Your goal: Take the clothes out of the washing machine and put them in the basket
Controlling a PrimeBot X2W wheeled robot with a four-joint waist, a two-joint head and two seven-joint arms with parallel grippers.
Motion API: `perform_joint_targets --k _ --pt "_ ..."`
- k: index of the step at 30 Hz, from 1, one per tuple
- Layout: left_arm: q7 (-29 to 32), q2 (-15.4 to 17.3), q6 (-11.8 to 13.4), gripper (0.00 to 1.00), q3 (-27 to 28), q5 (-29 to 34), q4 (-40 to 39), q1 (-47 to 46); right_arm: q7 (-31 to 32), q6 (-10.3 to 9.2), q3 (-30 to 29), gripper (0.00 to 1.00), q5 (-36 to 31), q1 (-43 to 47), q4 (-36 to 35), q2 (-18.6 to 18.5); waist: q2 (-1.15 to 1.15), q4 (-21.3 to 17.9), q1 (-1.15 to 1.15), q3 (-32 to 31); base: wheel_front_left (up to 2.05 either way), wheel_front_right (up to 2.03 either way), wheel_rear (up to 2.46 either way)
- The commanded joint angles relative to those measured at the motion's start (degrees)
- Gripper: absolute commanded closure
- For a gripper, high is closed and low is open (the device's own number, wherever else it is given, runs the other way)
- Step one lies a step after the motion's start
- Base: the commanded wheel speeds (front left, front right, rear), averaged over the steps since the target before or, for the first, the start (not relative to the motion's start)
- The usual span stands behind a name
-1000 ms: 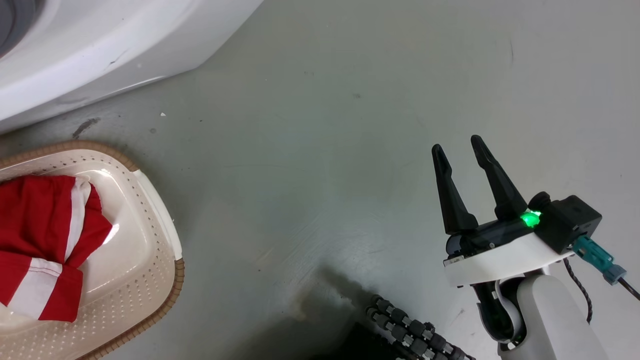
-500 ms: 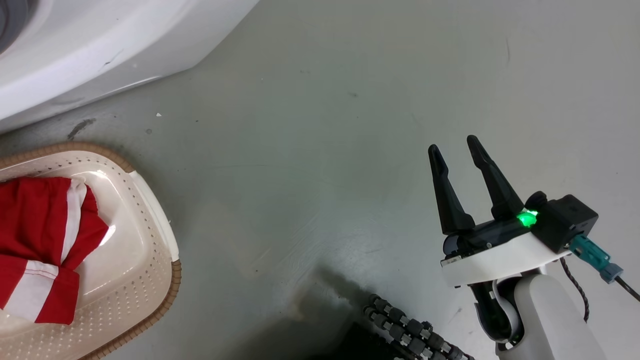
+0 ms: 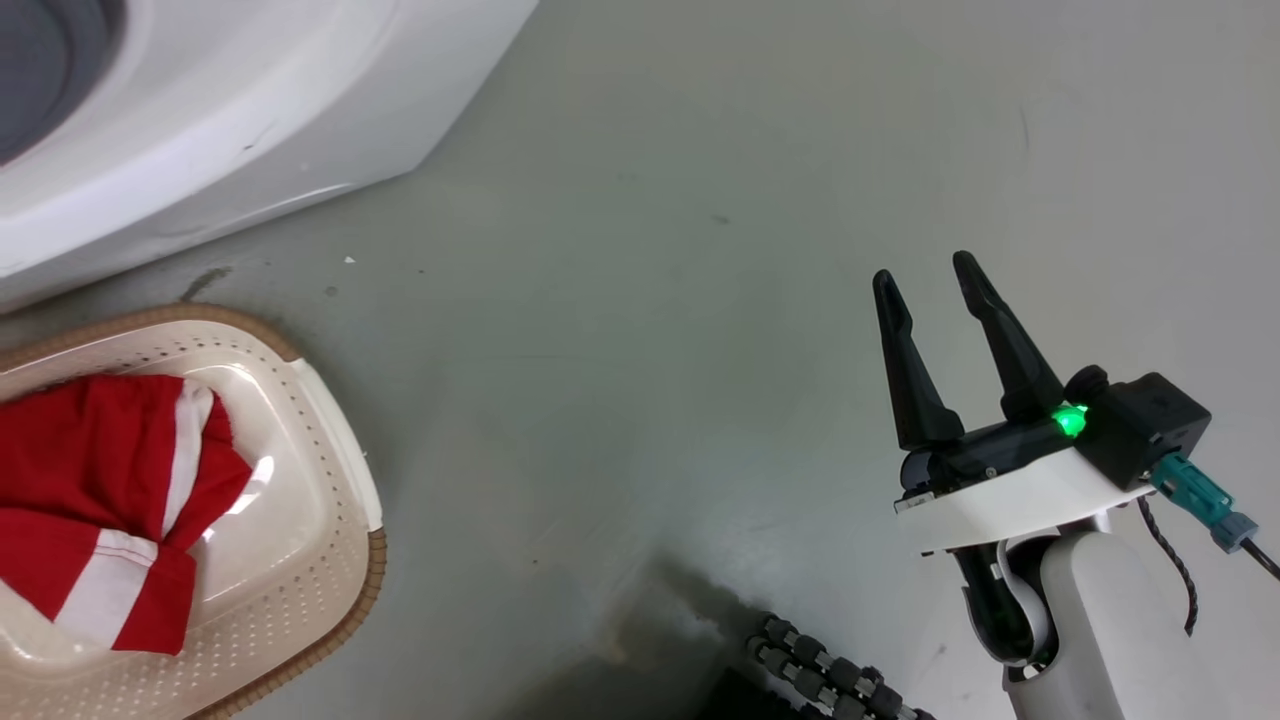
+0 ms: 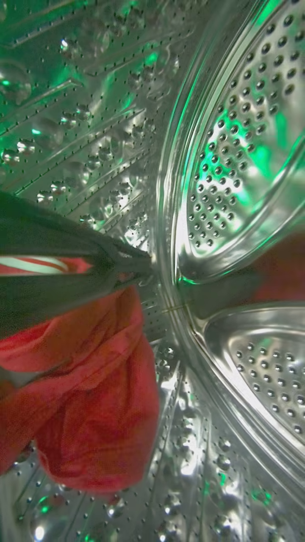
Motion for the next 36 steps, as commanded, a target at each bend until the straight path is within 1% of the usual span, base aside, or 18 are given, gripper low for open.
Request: perform_joint_targets --k 1,6,13,16,17,19,23,25,26,27,28,36 --pt "-3.0 -0.8 -0.1 1.0 0.0 -0.4 1.1 0.3 -0.1 -0.04 -0.6 0.0 -0.4 -0.7 -0.3 0.1 0.0 1.1 0.0 -1.1 0.0 0.0 0.0" --pt "-10.2 -2.4 -0.7 1.0 0.5 -2.1 4.3 2.3 -0.1 -0.04 -1.7 0.0 -1.5 -0.1 -0.6 0.1 0.0 2.6 0.0 -2.8 0.0 0.0 0.0" --pt "-17.0 -4.3 -1.6 1.0 1.2 -4.6 6.0 6.3 -0.1 -0.04 -2.7 0.0 -2.5 1.3 -0.6 0.0 0.0 4.0 0.0 -4.7 0.0 0.0 0.0" --pt "-18.4 -4.9 -1.9 1.0 1.5 -5.5 5.5 8.8 -0.1 -0.04 -3.0 0.0 -2.9 1.6 -0.7 0.1 0.0 4.5 0.0 -5.4 0.0 0.0 0.0" --pt "-18.8 -4.9 -1.9 1.0 1.5 -5.8 5.1 9.6 -0.1 -0.04 -3.2 0.0 -3.9 1.6 -0.8 0.0 0.0 4.7 0.0 -5.6 0.0 0.0 0.0" --pt "-19.1 -5.4 -1.6 1.0 1.6 -6.3 4.2 11.1 -0.1 -0.04 -3.5 0.0 -3.7 1.7 -0.8 0.1 0.0 5.0 0.0 -5.9 0.0 0.0 0.0" --pt "-17.8 -6.0 -1.3 1.0 1.4 -7.0 1.7 13.4 -0.1 -0.04 -3.7 0.0 -4.0 1.6 -0.9 0.1 0.0 5.4 0.0 -6.0 0.0 0.0 0.0" --pt "-16.8 -6.4 -1.0 0.56 1.5 -7.7 0.3 14.3 -0.1 -0.04 -3.6 0.0 -3.9 1.4 -0.9 0.0 0.0 5.5 0.0 -6.0 0.0 0.0 0.0" --pt "-16.8 -6.4 -1.0 0.56 1.5 -7.7 0.3 14.3 -0.1 -0.04 -3.6 0.0 -3.9 1.4 -0.9 0.0 0.0 5.5 0.0 -6.0 0.0 0.0 0.0" --pt "-16.3 -6.4 -0.8 0.15 1.5 -7.8 -0.5 14.8 -0.1 -0.04 -3.6 0.0 -3.9 1.3 -0.9 0.0 0.0 5.5 0.0 -6.0 0.0 0.0 0.0" --pt "-15.9 -6.4 -0.6 0.0 1.6 -7.9 -1.2 15.3 -0.1 -0.04 -3.6 0.0 -3.9 1.3 -0.9 0.0 0.0 5.5 0.0 -6.1 0.0 0.0 0.0" --pt "-12.1 -5.3 1.4 0.0 2.1 -8.9 -7.8 17.7 -0.1 -0.04 -3.3 0.0 -3.3 1.6 -1.1 0.0 0.0 4.7 0.0 -6.1 0.0 0.0 0.0"
